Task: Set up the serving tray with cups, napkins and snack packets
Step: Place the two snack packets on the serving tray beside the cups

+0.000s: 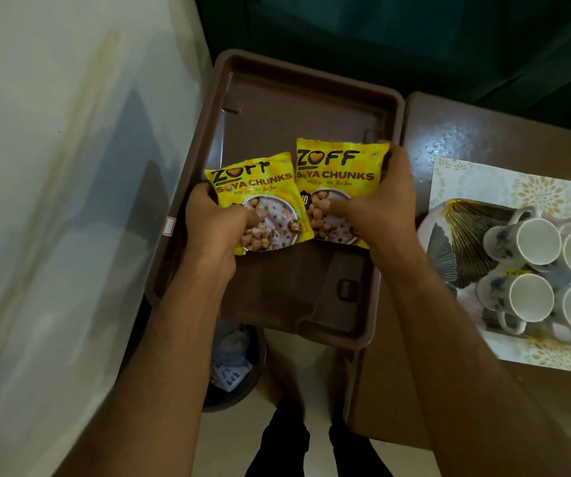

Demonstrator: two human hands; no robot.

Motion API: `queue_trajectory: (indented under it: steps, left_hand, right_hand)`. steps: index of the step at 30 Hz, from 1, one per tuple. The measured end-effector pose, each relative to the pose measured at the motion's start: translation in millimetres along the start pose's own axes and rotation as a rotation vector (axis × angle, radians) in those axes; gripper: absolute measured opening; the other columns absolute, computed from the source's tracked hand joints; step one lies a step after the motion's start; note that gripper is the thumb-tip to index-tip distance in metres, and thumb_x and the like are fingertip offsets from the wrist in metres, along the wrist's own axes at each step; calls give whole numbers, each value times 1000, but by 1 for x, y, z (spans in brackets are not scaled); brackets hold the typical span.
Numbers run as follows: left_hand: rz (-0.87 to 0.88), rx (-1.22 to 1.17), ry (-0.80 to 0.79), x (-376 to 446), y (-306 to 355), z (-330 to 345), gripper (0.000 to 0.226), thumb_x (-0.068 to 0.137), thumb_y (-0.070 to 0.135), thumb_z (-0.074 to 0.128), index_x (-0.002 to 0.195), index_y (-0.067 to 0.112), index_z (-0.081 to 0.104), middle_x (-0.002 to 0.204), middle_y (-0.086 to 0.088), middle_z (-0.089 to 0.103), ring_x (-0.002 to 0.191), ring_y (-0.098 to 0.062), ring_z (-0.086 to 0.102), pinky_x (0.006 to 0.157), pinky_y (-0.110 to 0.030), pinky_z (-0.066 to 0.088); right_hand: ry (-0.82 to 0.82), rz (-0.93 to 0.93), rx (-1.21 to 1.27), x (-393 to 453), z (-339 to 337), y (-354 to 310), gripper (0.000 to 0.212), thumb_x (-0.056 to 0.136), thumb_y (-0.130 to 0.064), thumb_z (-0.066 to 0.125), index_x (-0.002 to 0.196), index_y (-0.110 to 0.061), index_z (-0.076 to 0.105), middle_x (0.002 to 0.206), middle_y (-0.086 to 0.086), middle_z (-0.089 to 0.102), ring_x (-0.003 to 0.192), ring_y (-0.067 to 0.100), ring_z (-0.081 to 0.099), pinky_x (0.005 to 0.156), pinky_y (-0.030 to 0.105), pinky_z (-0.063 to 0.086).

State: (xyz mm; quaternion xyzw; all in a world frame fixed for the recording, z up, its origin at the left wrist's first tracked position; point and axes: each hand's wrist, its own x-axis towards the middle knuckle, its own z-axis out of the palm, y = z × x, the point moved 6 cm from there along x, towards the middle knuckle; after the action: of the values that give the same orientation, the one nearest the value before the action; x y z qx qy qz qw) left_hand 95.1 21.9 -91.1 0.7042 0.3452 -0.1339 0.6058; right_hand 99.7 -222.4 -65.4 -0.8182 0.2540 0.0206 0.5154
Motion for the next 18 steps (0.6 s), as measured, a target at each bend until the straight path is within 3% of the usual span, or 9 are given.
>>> queue_trajectory:
  steps: [3, 7, 10, 13, 18]
  left_hand:
    - [39, -24, -18, 0, 2, -6, 53, 75, -12, 75, 114, 18, 57, 107, -3, 73, 96, -22, 74, 84, -45, 64]
    - [38, -26, -99, 2, 2, -10, 59, 78, -7, 80, 127, 17, 58, 117, -2, 75, 104, -21, 75, 88, -43, 63]
    - [47, -47, -125, -1, 2, -11, 60, 76, -7, 83, 128, 13, 62, 117, -6, 76, 104, -26, 76, 88, -47, 63]
    - [53, -60, -176, -10, 5, -9, 51, 73, -7, 84, 118, 11, 68, 114, -11, 77, 103, -29, 76, 89, -48, 63]
    - [51, -87, -279, -25, 13, -5, 43, 60, 9, 84, 101, 17, 72, 106, -9, 79, 99, -28, 77, 88, -43, 62]
  right_hand:
    - [-27, 54, 39, 1, -1, 7, 102, 46, -9, 101, 134, -21, 50, 117, -6, 71, 103, 10, 72, 87, 43, 64]
    - [-79, 122, 58, 1, -4, 10, 76, 50, 0, 98, 113, -22, 62, 104, -5, 76, 96, 13, 75, 85, 46, 64]
    - [-96, 120, 67, -1, -10, 3, 65, 54, 4, 95, 96, -30, 58, 92, -11, 73, 89, 7, 73, 85, 42, 63]
    - [-105, 121, 139, -5, -20, 1, 63, 56, 4, 94, 102, -23, 61, 96, -9, 75, 90, 10, 74, 86, 42, 63]
    - [-177, 206, 263, -8, -31, 7, 75, 47, 3, 94, 116, -7, 67, 104, 6, 79, 96, 26, 77, 88, 54, 62]
